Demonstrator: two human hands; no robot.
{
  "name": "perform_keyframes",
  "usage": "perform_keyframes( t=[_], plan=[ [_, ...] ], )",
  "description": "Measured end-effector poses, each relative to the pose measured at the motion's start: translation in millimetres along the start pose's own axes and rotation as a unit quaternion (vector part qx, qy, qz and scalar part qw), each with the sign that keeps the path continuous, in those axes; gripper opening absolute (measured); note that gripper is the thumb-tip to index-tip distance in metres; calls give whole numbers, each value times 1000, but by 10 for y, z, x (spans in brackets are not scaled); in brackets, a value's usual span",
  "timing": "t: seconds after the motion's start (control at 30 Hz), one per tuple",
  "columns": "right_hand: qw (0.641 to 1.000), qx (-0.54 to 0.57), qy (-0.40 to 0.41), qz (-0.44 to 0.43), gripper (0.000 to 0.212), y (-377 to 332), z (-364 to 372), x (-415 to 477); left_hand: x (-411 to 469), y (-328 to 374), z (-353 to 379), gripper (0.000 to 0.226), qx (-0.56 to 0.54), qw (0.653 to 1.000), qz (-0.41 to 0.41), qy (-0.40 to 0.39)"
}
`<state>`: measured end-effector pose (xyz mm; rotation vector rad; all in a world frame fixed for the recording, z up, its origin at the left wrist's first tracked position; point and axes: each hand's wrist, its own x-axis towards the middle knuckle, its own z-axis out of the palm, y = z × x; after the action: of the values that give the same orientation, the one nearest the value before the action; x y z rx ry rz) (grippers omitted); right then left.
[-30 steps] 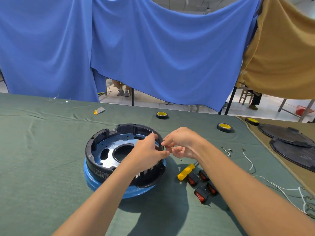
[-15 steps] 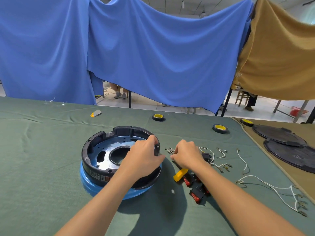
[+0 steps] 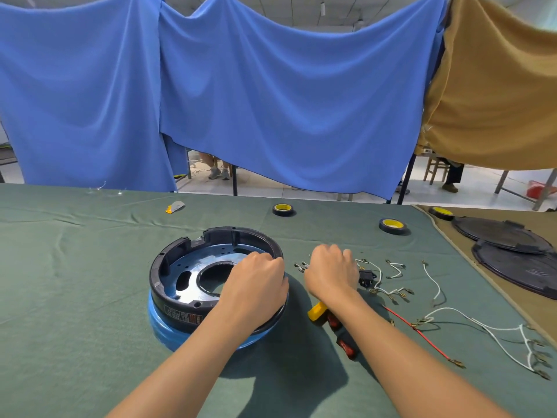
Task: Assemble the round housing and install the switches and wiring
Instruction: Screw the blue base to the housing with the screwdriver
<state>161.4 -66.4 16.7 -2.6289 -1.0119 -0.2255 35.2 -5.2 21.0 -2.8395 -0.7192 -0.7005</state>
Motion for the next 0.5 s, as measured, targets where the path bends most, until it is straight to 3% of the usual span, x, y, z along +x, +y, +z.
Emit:
perform_keyframes(
  t=[0.1,0.23,0.37,0.43,0.5],
  plan=[
    [976,215,-26,16,17,-30,-92,-53,8,23,-31,30,21,1000,-7,7],
    [895,432,-84,71,27,-106,-89,-185,79,11,-92,31,10,999,-42,-22],
    [824,545,-115,100,19,-182,-57,-223,91,-152,-148,56,-90,974,-75,-193],
    [808,567,-115,108,16,-204,-48,-245,23,-222,-157,74,-99,958,-65,-260],
    [803,573,-112,121,14,-208,-48,-276,-40,-252,-139,87,-93,955,-56,-277]
  ],
)
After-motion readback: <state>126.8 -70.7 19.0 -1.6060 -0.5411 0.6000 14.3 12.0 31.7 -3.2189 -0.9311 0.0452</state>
